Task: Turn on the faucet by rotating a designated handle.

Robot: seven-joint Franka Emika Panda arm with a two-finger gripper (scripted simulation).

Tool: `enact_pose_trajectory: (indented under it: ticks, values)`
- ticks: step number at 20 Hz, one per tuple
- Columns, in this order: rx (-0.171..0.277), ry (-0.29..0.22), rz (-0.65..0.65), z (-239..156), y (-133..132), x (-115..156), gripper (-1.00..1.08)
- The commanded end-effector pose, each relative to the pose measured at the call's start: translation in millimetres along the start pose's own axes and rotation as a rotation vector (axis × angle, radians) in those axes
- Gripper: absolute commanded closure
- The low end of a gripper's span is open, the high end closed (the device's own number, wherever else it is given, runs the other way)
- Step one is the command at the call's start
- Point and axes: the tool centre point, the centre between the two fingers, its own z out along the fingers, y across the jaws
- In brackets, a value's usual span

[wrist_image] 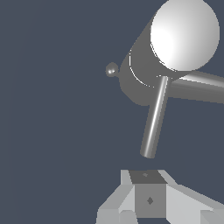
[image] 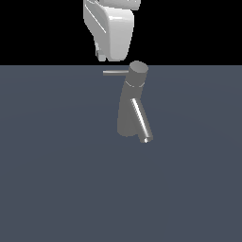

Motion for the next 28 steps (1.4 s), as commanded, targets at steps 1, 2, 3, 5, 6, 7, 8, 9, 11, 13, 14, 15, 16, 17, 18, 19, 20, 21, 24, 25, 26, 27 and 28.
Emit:
enact_pose_trajectory:
  ticks: [1,2,3,5,6,7,8,9,11,13,14,15,16,17,18,19,20,21,24,25,26,27,28]
  values:
    - [0.02,0.018,0.05,10,-6,7,1.08]
    - [0.027,0.024,0.067,14,-9,10,1.08]
    - [0.034,0.03,0.083,17,-11,13,1.08]
    - [0.045,0.041,0.113,23,-15,18,1.08]
    - [0.05,0.046,0.126,26,-16,20,1.08]
    - [0.055,0.05,0.138,28,-18,22,1.08]
    - [0.06,0.054,0.149,30,-19,24,1.08]
    - [0.063,0.057,0.159,32,-20,26,1.08]
    - [0.07,0.063,0.175,35,-22,29,1.08]
    - [0.074,0.067,0.185,37,-24,31,1.08]
    - [0.075,0.068,0.188,38,-24,32,1.08]
    - [0.075,0.069,0.19,38,-25,32,1.08]
    - [0.075,0.069,0.19,38,-25,32,1.08]
    - [0.075,0.069,0.189,38,-25,32,1.08]
    - [0.075,0.069,0.189,37,-25,32,1.08]
    - [0.075,0.069,0.189,37,-25,32,1.08]
    - [0.075,0.069,0.189,37,-25,32,1.08]
    - [0.075,0.069,0.189,37,-25,32,1.08]
    - [0.075,0.069,0.189,38,-20,31,1.08]
    - [0.075,0.069,0.189,38,-18,30,1.08]
    - [0.075,0.069,0.189,38,-15,30,1.08]
    - [0.075,0.069,0.189,38,-13,29,1.08]
    - [0.075,0.069,0.189,38,-11,29,1.08]
